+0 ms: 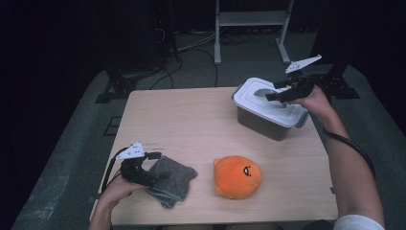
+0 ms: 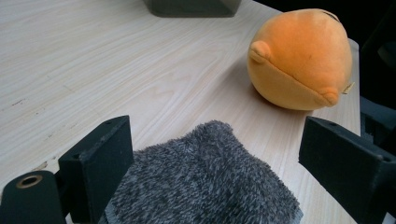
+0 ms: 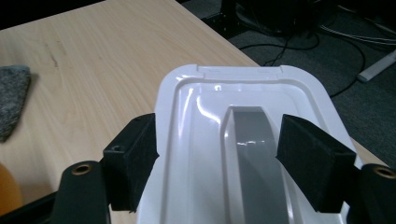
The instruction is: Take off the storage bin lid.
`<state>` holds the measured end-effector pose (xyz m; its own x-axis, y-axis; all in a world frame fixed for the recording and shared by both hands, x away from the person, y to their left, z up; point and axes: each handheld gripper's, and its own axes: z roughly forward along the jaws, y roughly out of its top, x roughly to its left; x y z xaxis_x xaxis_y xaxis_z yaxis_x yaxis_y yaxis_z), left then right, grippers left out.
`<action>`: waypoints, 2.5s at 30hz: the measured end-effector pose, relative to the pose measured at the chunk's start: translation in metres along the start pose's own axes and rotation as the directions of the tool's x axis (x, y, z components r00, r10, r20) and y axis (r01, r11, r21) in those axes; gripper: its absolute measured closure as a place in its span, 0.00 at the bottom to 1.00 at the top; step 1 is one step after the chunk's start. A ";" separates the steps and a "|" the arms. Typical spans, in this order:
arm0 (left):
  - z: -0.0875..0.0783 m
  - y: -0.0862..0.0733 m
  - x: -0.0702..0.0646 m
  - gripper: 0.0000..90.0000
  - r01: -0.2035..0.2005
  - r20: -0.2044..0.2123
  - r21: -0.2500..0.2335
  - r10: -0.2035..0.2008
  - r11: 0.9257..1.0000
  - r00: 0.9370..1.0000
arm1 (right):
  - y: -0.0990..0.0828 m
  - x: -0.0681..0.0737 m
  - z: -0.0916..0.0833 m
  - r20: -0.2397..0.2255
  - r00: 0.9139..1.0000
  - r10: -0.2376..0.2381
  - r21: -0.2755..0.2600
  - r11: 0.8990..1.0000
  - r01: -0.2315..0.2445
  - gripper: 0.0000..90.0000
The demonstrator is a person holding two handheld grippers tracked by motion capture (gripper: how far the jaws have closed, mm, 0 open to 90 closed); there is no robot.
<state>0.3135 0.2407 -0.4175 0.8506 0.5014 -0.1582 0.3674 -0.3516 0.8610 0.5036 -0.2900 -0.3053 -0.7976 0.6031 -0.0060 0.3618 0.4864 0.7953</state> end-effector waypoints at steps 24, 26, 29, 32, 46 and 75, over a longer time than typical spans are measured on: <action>-0.003 -0.003 0.001 0.10 0.010 -0.009 0.006 -0.010 1.000 1.000 | -0.018 -0.019 0.027 0.032 0.998 0.051 0.032 0.998 -0.052 0.62; -0.004 -0.003 0.002 0.10 0.010 -0.009 0.006 -0.010 1.000 1.000 | -0.019 -0.020 0.028 0.032 0.998 0.050 0.030 0.998 -0.051 0.64; -0.004 -0.004 0.002 0.10 0.011 -0.009 0.007 -0.011 1.000 1.000 | -0.021 -0.021 0.027 0.025 0.998 0.064 0.013 0.998 -0.064 0.70; -0.004 -0.004 0.002 0.10 0.011 -0.008 0.008 -0.011 1.000 1.000 | -0.021 -0.020 0.026 0.006 0.998 0.066 0.014 0.998 -0.066 0.72; -0.003 -0.004 0.000 0.10 0.009 -0.006 0.012 -0.009 1.000 1.000 | -0.018 -0.002 0.028 -0.070 0.998 0.010 0.024 1.000 -0.008 0.73; -0.003 -0.004 -0.002 0.10 0.005 -0.003 0.020 -0.005 1.000 1.000 | 0.009 0.051 0.060 -0.243 0.959 -0.145 0.030 0.987 0.157 0.73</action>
<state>0.3094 0.2437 -0.4193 0.8477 0.5055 -0.1610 0.3791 -0.3648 0.8504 0.4954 -0.2170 -0.3342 -0.9349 0.3540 0.0266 0.2464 0.5933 0.7663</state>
